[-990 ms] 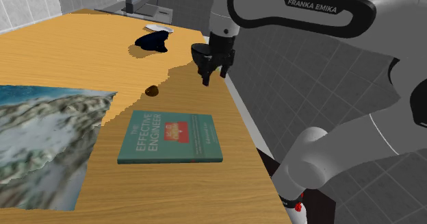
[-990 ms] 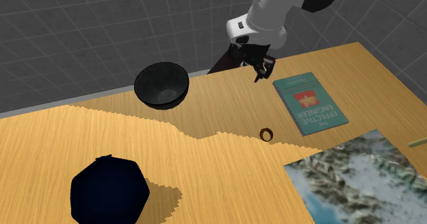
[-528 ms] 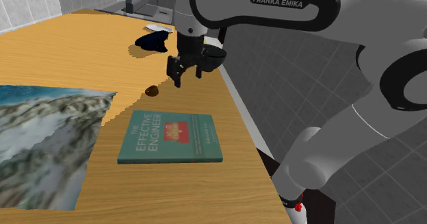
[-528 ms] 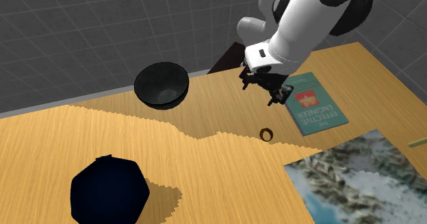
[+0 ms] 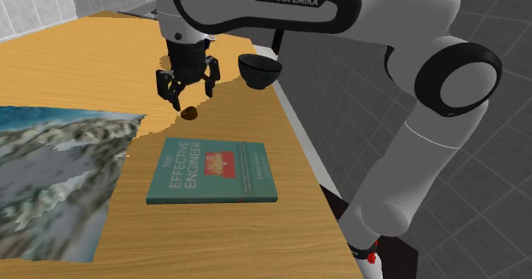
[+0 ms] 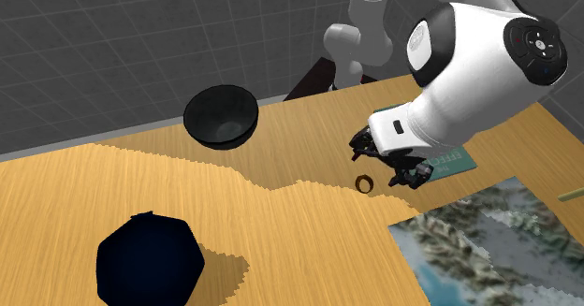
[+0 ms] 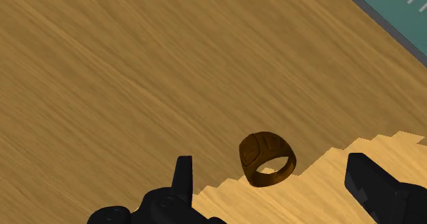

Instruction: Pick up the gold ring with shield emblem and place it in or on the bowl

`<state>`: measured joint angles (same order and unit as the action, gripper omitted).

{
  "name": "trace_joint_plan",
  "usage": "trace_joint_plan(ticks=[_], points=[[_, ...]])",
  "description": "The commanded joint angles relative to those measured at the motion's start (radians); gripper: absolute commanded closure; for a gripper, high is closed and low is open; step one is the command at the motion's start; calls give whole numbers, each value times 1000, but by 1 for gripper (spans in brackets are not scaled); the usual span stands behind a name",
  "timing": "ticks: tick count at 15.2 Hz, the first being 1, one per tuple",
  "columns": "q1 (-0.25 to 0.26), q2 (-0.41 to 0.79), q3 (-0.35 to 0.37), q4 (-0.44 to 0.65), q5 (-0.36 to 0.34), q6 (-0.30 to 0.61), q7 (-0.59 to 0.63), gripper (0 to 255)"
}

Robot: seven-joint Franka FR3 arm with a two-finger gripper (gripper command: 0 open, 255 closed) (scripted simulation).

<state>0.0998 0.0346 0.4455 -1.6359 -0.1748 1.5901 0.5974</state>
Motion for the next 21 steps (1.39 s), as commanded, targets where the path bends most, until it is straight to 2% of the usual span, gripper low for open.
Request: trace_joint_plan(ticks=[1, 8, 15, 16, 21], points=[[9, 29, 7, 17, -16, 6, 21, 0], [-1, 12, -1, -90, -11, 99, 19, 0], [-1, 12, -1, -89, -11, 98, 19, 0], [-1, 12, -1, -89, -11, 98, 19, 255], [0, 14, 0, -85, -11, 95, 21, 255]])
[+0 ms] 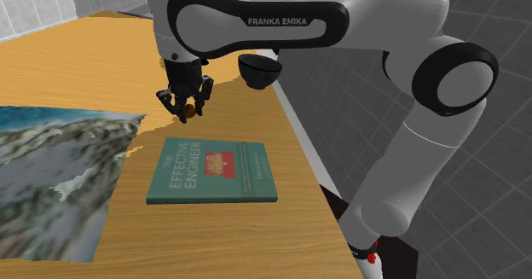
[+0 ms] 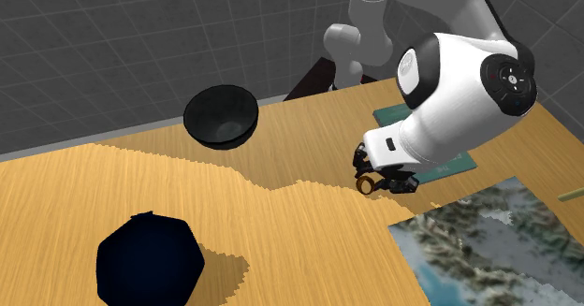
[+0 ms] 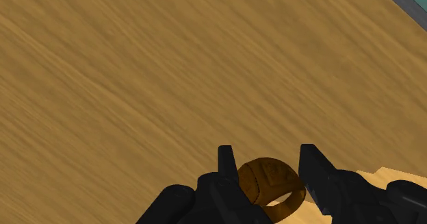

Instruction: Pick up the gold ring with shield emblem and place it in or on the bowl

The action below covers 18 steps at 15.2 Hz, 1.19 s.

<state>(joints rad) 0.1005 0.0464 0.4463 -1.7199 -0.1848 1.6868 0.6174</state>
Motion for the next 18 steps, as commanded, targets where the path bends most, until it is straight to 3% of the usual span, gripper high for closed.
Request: trace_joint_plan(ticks=[1, 4, 18], points=[[-1, 2, -1, -1, -1, -1, 0, 255], [-2, 1, -2, -6, -1, 2, -1, 255], [9, 31, 5, 218, -12, -194, -20, 255]])
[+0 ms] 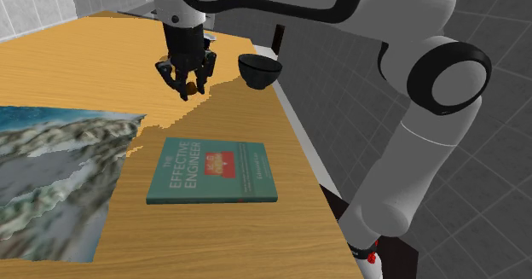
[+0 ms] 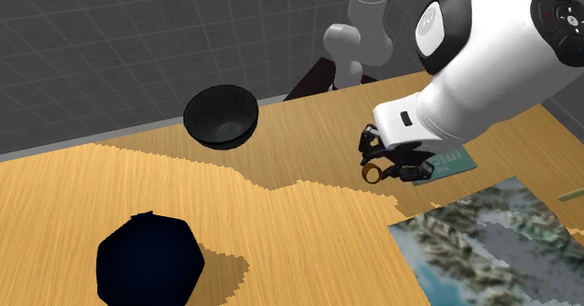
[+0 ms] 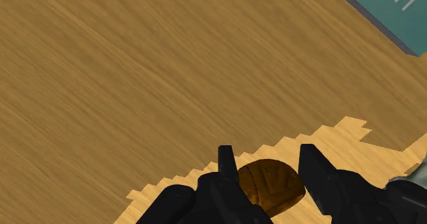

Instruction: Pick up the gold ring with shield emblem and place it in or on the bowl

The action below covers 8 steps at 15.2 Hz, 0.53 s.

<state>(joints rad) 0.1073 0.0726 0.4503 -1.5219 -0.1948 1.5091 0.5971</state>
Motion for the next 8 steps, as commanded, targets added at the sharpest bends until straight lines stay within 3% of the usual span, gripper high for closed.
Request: trace_joint_plan(ticks=[1, 8], points=[[3, 9, 2, 39, -4, -31, -1, 255], [19, 52, 9, 187, -25, -142, -5, 255]])
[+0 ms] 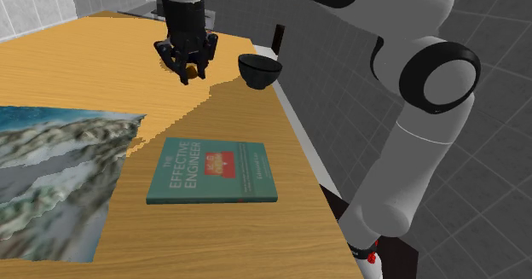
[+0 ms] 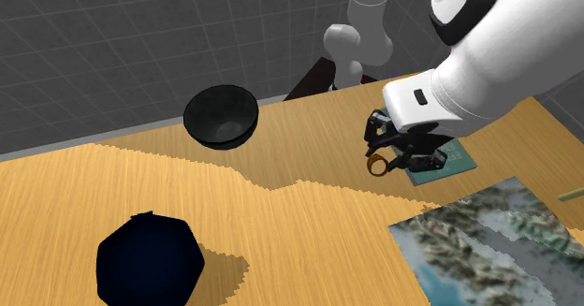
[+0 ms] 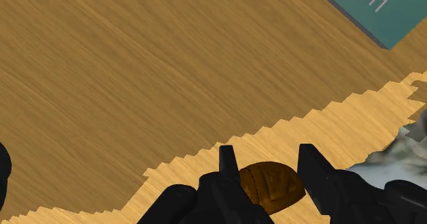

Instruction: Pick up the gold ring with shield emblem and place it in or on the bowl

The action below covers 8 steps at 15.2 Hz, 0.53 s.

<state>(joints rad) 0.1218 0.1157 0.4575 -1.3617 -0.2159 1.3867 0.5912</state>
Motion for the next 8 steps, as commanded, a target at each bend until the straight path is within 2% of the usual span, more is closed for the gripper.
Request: trace_joint_plan(ticks=[1, 8], points=[[7, 16, 3, 50, -9, -37, 1, 255], [40, 89, 13, 244, -50, -167, -1, 255]])
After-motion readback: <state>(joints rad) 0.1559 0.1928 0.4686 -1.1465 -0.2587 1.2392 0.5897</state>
